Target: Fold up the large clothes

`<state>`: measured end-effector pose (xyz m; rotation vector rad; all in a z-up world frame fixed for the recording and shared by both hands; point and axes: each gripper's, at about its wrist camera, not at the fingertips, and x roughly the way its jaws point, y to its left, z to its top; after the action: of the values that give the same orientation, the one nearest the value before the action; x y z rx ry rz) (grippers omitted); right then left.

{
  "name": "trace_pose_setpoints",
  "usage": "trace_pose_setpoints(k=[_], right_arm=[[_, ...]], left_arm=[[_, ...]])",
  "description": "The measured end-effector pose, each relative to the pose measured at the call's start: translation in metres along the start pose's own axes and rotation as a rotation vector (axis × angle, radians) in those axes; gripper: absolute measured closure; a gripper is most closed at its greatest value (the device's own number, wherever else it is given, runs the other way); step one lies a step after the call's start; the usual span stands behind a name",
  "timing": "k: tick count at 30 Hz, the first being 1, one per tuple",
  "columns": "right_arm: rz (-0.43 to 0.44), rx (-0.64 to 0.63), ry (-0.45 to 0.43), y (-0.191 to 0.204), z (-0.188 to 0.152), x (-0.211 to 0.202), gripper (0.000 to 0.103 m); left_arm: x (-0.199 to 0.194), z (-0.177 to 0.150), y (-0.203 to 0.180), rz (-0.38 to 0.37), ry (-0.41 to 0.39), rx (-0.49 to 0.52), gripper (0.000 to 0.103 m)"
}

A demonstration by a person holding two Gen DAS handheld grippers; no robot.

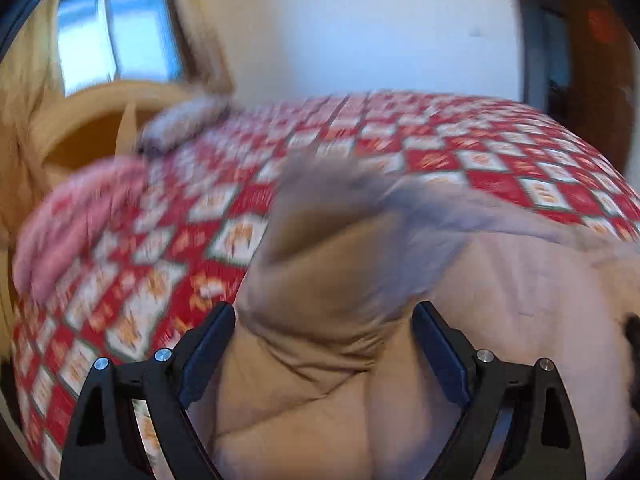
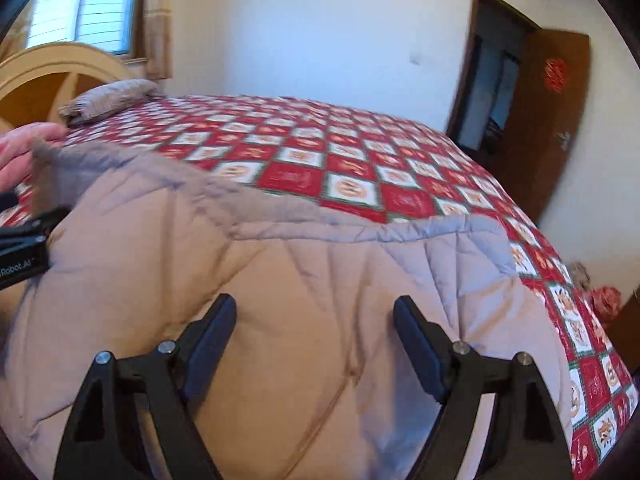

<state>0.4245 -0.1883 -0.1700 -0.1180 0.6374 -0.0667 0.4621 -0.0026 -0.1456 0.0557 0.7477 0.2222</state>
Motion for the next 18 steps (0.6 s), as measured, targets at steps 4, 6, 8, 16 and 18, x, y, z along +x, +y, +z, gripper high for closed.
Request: trace_pose_setpoints(k=[4,6,8,16,18], right_arm=[[-0.015,0.059,0.014,-0.015,0.002,0.021,0.02],[-0.008,0.072,0.009,-0.015,0.002,0.026,0.02],[-0.007,0.07,0.003,-0.014,0.003,0.03,0.019],[0.019,0.08,0.059,-0.011,-0.001,0.05,0.013],[0.019,0.08,0.068,-0.01,-0.002,0.053,0.012]], left_arm=[[0.036,-0.001,0.018,-0.039,0.062,-0.116,0.008],[0.043,-0.007,0.02,-0.045,0.06,-0.149,0.005],[0.052,-0.013,0.024,-0.061,0.069,-0.186,0.002],[0.064,-0.02,0.023,-0.067,0.112,-0.213,0.001],[0.066,-0.021,0.023,-0.065,0.118,-0.214,0.001]])
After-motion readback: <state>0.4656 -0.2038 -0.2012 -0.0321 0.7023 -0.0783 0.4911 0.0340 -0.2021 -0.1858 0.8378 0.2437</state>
